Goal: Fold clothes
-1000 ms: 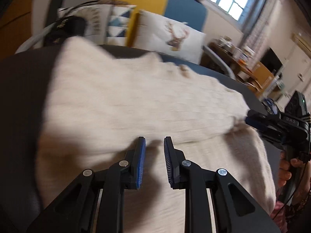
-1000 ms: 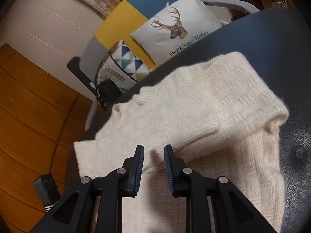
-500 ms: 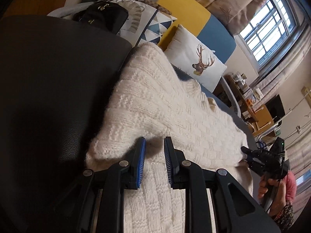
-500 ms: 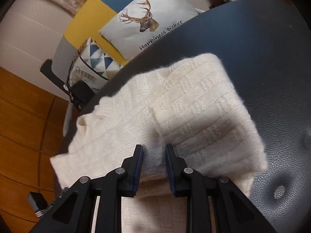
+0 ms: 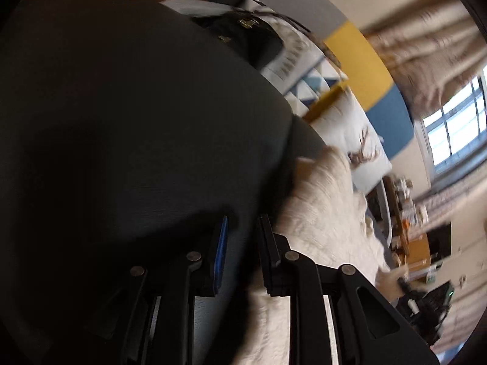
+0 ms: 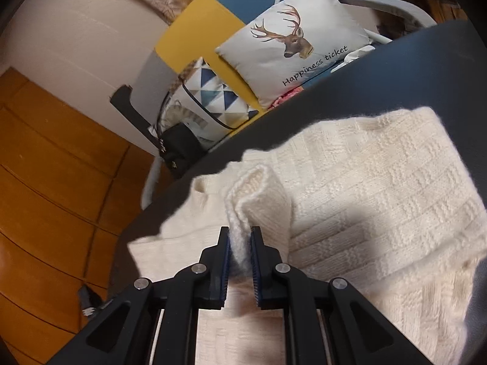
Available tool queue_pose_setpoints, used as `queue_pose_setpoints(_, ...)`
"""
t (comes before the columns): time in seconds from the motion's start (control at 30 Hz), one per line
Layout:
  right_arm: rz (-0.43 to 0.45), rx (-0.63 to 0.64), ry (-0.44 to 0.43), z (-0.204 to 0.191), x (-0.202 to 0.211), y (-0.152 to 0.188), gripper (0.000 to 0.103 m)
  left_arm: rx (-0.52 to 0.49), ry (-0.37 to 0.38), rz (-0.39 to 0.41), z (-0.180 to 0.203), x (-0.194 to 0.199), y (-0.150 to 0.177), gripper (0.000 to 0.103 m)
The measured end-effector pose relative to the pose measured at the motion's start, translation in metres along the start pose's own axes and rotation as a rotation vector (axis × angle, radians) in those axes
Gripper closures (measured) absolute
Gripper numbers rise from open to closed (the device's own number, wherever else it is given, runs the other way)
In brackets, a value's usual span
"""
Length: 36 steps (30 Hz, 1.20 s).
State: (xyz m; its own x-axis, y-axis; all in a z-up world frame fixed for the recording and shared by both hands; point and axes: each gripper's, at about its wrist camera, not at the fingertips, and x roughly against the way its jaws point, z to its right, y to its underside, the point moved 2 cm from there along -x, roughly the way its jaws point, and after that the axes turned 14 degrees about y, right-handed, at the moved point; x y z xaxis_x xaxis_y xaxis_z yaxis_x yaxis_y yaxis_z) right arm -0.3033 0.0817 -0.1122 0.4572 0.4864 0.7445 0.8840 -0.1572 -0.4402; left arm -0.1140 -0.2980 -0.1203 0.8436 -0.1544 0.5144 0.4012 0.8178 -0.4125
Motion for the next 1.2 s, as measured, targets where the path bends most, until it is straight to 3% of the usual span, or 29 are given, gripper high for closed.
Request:
queue_pose_setpoints(0.07, 0.011, -0.017, 0.040, 0.011, -0.001, 0.001, 0.091, -0.016, 0.021, 0.027, 0.005, 0.008, 0.005, 0.082)
queue_pose_setpoints(0.3, -0.005, -0.102, 0.115, 0.052, 0.000, 0.003, 0.091, -0.357, 0.096, -0.085, 0.098, -0.033, 0.028, 0.082)
queue_pose_setpoints(0.37, -0.030, -0.117, 0.105, 0.061, 0.000, 0.007, 0.091, -0.430, 0.015, -0.122, 0.113, -0.062, 0.028, 0.082)
queue_pose_setpoints(0.5, -0.033, -0.099, 0.098, 0.065, 0.002, 0.012, 0.091, -0.408, -0.141, -0.129, 0.093, -0.092, 0.009, 0.086)
queue_pose_setpoints(0.53, -0.029, -0.079, 0.098, 0.062, 0.003, 0.012, 0.091, -0.407, -0.172, -0.109, 0.087, -0.093, 0.002, 0.091)
queue_pose_setpoints(0.63, -0.021, -0.037, 0.078, 0.051, -0.001, 0.014, 0.091, -0.387, -0.257, -0.052, 0.067, -0.084, -0.009, 0.092)
queue_pose_setpoints(0.73, -0.014, 0.013, 0.097, 0.041, -0.009, 0.015, 0.091, -0.346, -0.189, -0.044, 0.053, -0.076, -0.008, 0.092)
queue_pose_setpoints(0.97, -0.006, -0.018, 0.042, 0.052, -0.018, 0.013, 0.093, -0.377, -0.170, -0.061, 0.048, -0.064, 0.002, 0.092)
queue_pose_setpoints(1.07, -0.014, 0.001, 0.022, 0.053, -0.021, 0.012, 0.091, -0.308, -0.140, -0.066, 0.047, -0.064, -0.009, 0.092)
queue_pose_setpoints(1.2, -0.064, -0.092, -0.088, 0.067, -0.022, 0.009, 0.083, -0.259, -0.108, 0.061, 0.062, -0.035, -0.014, 0.092)
